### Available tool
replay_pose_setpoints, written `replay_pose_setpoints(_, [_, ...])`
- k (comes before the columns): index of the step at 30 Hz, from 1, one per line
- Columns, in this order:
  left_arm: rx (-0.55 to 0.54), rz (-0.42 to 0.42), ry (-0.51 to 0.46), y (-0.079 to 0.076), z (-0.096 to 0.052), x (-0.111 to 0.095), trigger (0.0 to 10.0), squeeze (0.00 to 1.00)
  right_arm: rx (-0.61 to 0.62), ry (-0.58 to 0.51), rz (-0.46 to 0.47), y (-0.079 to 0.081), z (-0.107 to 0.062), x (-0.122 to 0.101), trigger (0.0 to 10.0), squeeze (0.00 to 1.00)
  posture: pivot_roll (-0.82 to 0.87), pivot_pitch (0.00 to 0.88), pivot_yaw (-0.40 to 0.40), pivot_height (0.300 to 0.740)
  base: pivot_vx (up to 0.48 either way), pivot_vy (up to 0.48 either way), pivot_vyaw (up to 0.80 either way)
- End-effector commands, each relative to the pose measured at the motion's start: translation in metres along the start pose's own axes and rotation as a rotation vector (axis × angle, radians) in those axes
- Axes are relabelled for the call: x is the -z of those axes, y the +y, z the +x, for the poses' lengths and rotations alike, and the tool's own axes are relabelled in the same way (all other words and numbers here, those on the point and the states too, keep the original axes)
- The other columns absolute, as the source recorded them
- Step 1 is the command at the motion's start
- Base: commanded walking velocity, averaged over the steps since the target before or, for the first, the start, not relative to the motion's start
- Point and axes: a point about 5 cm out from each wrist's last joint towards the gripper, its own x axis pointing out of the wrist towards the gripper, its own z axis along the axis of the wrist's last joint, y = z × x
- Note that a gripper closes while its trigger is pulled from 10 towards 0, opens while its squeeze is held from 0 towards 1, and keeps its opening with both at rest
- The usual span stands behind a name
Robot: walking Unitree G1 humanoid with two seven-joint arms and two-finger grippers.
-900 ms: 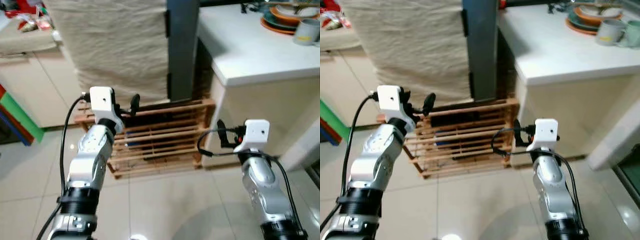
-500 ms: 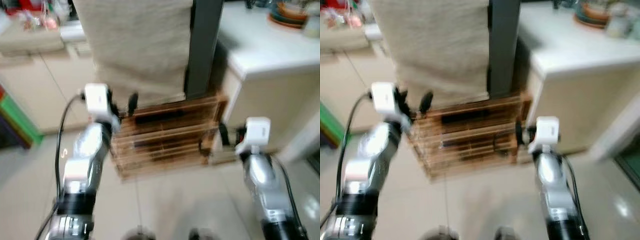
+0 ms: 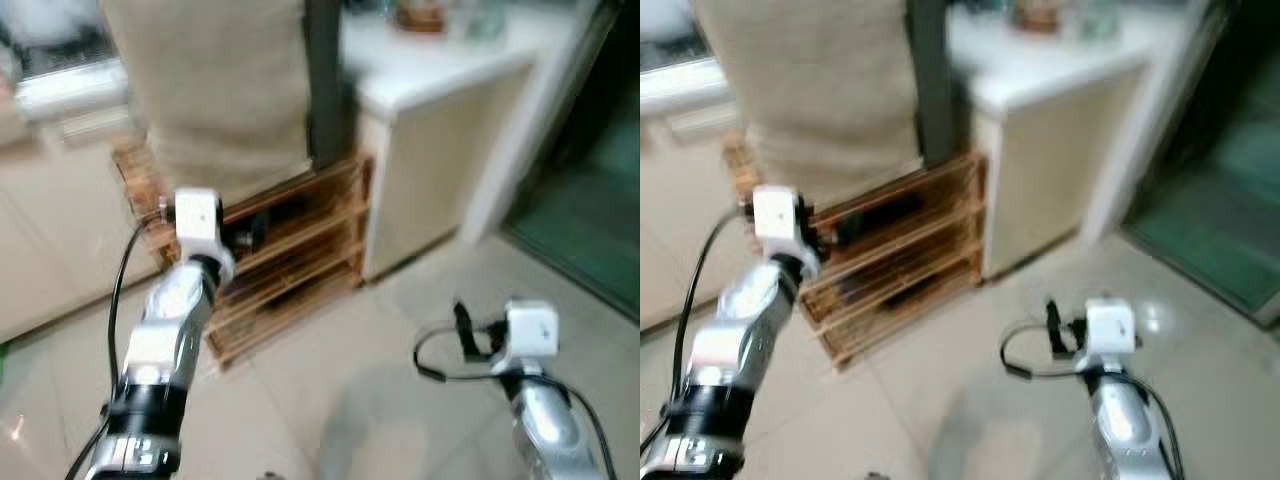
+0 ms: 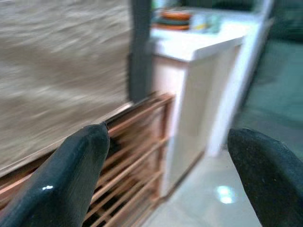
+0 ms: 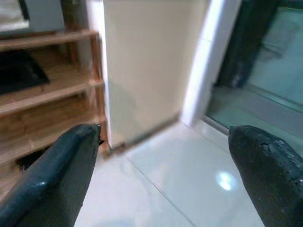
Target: Restocking fridge
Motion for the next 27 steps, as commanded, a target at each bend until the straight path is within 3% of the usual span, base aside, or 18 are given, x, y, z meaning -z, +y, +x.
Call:
replay_pose_setpoints(1, [-0.013,0.012,-0.023,0.003,0.002,-0.006,10.0,0.00,0.026,-0.091,-0.025,-0.007,0.002,-0.018,10.0,0.03,-0.10,0.000,0.106,0.740,0.458,0.000,0.00])
replay_pose_setpoints(3, [-0.033,0.017,-0.013,0.007,0.005,-0.005,10.0,0.00,0.091,-0.082,-0.021,-0.016,-0.004,-0.015,10.0,0.03,-0.11,0.000,0.115,0.740,0.461,0.000,0.00])
replay_pose_setpoints(16, [-0.039,0.010,-0.019,0.009,0.009,-0.004,10.0,0.00,0.161,-0.094,-0.032,-0.029,-0.005,-0.015,10.0,0.03,-0.12,0.000,0.124,0.740,0.459,0.000,0.00])
replay_pose_setpoints(19, [-0.031,0.002,-0.017,0.007,0.010,-0.002,10.0,0.00,0.183,-0.124,0.023,-0.032,0.008,-0.026,10.0,0.03,-0.12,0.000,0.121,0.740,0.358,0.316,0.00])
replay_pose_setpoints(23, [-0.028,-0.003,-0.014,0.008,0.010,-0.001,10.0,0.00,0.177,-0.150,0.018,-0.032,0.017,-0.036,10.0,0.03,-0.12,0.000,0.118,0.740,0.000,0.474,0.00])
replay_pose_setpoints(27, [0.016,-0.029,-0.044,0.002,0.006,-0.001,10.0,0.00,0.116,-0.214,0.006,-0.017,0.036,-0.061,10.0,0.03,-0.11,0.000,0.107,0.740,0.000,0.457,-0.18])
